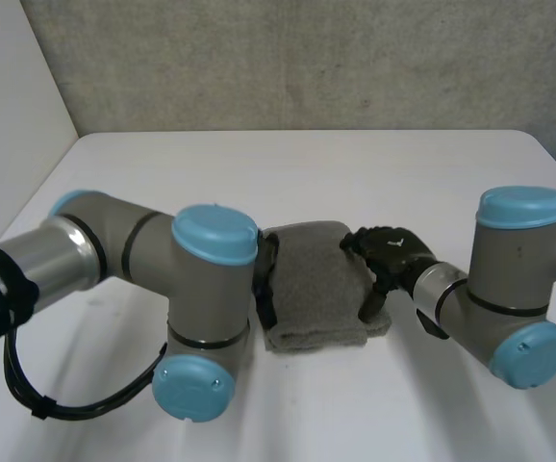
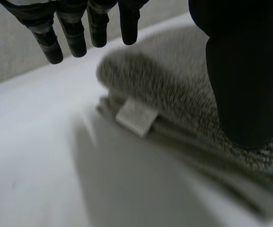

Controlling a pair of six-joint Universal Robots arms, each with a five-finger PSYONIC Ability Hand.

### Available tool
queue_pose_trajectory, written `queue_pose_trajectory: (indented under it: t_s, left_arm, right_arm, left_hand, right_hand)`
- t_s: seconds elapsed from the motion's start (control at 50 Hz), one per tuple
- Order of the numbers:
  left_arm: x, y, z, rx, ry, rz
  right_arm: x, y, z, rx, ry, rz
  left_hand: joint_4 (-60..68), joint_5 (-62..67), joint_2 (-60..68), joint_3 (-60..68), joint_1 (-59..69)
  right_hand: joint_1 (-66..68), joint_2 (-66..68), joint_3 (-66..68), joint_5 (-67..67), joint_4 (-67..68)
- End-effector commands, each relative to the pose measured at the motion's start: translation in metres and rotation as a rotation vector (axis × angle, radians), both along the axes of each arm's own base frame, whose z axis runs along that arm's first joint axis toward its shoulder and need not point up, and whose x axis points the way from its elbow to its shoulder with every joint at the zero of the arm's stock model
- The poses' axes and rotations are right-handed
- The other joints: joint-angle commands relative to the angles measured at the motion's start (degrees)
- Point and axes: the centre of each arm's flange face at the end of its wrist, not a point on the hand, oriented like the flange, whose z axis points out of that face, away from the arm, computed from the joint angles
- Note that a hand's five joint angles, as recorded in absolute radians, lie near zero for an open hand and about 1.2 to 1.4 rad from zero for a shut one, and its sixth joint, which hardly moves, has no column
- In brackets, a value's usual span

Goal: Fold the towel.

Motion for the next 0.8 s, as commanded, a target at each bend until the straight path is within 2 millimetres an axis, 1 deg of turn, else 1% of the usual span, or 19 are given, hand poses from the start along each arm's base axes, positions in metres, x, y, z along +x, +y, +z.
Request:
queue_pose_trajectory:
  t_s: [0.02,0.16,0.2,0.22,0.24,0.26,0.3,0.32,0.36,0.38,0.42,0.44,0.48,0.5,0.54,0.56,0.6,0.68,0.8]
  left_arm:
    - [0.009,0.006,-0.024,0.049,-0.055,0.015]
    - [0.008,0.004,-0.017,0.033,-0.038,0.017]
    - [0.007,0.003,-0.002,0.008,-0.011,0.018]
    - [0.007,0.003,-0.002,0.007,-0.011,0.018]
    - [0.007,0.002,0.010,-0.015,0.009,0.019]
    - [0.007,0.002,0.010,-0.015,0.010,0.019]
    - [0.008,0.003,0.037,-0.059,0.054,0.019]
    - [0.008,0.003,0.037,-0.059,0.054,0.019]
    - [0.012,0.003,0.066,-0.107,0.101,0.027]
    - [0.012,0.003,0.066,-0.107,0.101,0.027]
    - [0.019,0.004,0.095,-0.155,0.146,0.038]
    - [0.019,0.004,0.095,-0.155,0.147,0.038]
    - [0.033,0.002,0.120,-0.193,0.168,0.067]
    - [0.034,0.002,0.120,-0.193,0.168,0.068]
    - [0.055,-0.002,0.138,-0.208,0.169,0.111]
    - [0.065,-0.003,0.147,-0.217,0.172,0.130]
    - [0.072,-0.001,0.155,-0.226,0.179,0.144]
    - [0.083,0.003,0.162,-0.220,0.177,0.161]
    - [0.116,0.005,0.161,-0.212,0.174,0.207]
  right_arm:
    - [0.002,-0.001,-0.020,-0.054,0.141,0.074]
    - [0.003,0.001,-0.014,-0.075,0.138,0.081]
    - [0.004,0.002,0.002,-0.112,0.124,0.078]
    - [0.004,0.003,0.002,-0.112,0.124,0.078]
    - [0.004,0.003,0.012,-0.134,0.112,0.071]
    - [0.004,0.003,0.012,-0.135,0.112,0.071]
    - [0.003,0.004,0.037,-0.178,0.067,0.045]
    - [0.003,0.004,0.038,-0.178,0.067,0.045]
    - [-0.003,0.004,0.067,-0.215,-0.004,0.003]
    - [-0.003,0.004,0.067,-0.215,-0.004,0.002]
    - [-0.007,0.006,0.091,-0.241,-0.070,-0.036]
    - [-0.007,0.006,0.092,-0.241,-0.070,-0.036]
    - [-0.012,0.009,0.110,-0.272,-0.105,-0.079]
    - [-0.012,0.009,0.111,-0.272,-0.105,-0.079]
    - [-0.023,0.010,0.128,-0.317,-0.111,-0.147]
    - [-0.023,0.010,0.128,-0.317,-0.111,-0.148]
    - [-0.038,0.010,0.141,-0.342,-0.116,-0.218]
    - [-0.048,0.017,0.144,-0.346,-0.108,-0.233]
    - [-0.067,0.021,0.139,-0.334,-0.092,-0.283]
  left_hand:
    - [0.91,-0.96,1.21,1.16,0.67]
    - [0.74,-1.13,1.04,0.99,0.50]
    - [0.74,-1.13,1.04,0.99,0.50]
    - [0.74,-1.13,1.04,0.99,0.50]
    - [0.74,-1.13,1.04,0.99,0.50]
    - [0.74,-1.13,1.04,0.99,0.50]
    - [0.57,-1.30,0.87,0.82,0.33]
    - [0.57,-1.30,0.87,0.82,0.33]
    - [0.40,-1.47,0.71,0.65,0.16]
    - [0.40,-1.47,0.71,0.65,0.16]
    - [0.23,-1.63,0.54,0.48,-0.01]
    - [0.23,-1.63,0.54,0.48,-0.01]
    - [0.19,-1.68,0.49,0.44,-0.05]
    - [0.19,-1.68,0.49,0.44,-0.05]
    - [0.19,-1.68,0.49,0.44,-0.05]
    - [0.19,-1.68,0.49,0.44,-0.05]
    - [0.19,-1.68,0.49,0.44,-0.05]
    - [0.19,-1.68,0.49,0.44,-0.05]
    - [0.19,-1.68,0.49,0.44,-0.05]
  right_hand:
    - [-3.25,-4.99,-4.20,-3.59,-4.75]
    - [-3.25,-4.99,-4.20,-3.59,-4.75]
    - [-3.25,-4.99,-4.20,-3.59,-4.75]
    - [-3.25,-4.99,-4.20,-3.59,-4.75]
    - [-3.25,-4.99,-4.20,-3.59,-4.75]
    - [-3.25,-4.99,-4.20,-3.59,-4.75]
    - [-3.25,-4.99,-4.20,-3.59,-4.75]
    - [-3.25,-4.99,-4.20,-3.59,-4.75]
    - [-3.25,-4.99,-4.20,-3.59,-4.75]
    - [-3.25,-4.99,-4.20,-3.59,-4.75]
    - [-3.25,-4.99,-4.20,-3.59,-4.75]
    - [-3.25,-4.99,-4.20,-3.59,-4.75]
    - [-3.25,-4.99,-4.20,-3.59,-4.75]
    - [-3.25,-4.99,-4.20,-3.59,-4.75]
    - [-3.25,-4.99,-4.20,-3.59,-4.75]
    - [-3.25,-4.99,-4.20,-3.59,-4.75]
    - [-3.25,-4.99,-4.20,-3.59,-4.75]
    - [-3.25,-4.99,-4.20,-3.59,-4.75]
    - [-3.25,-4.99,-4.20,-3.59,-4.75]
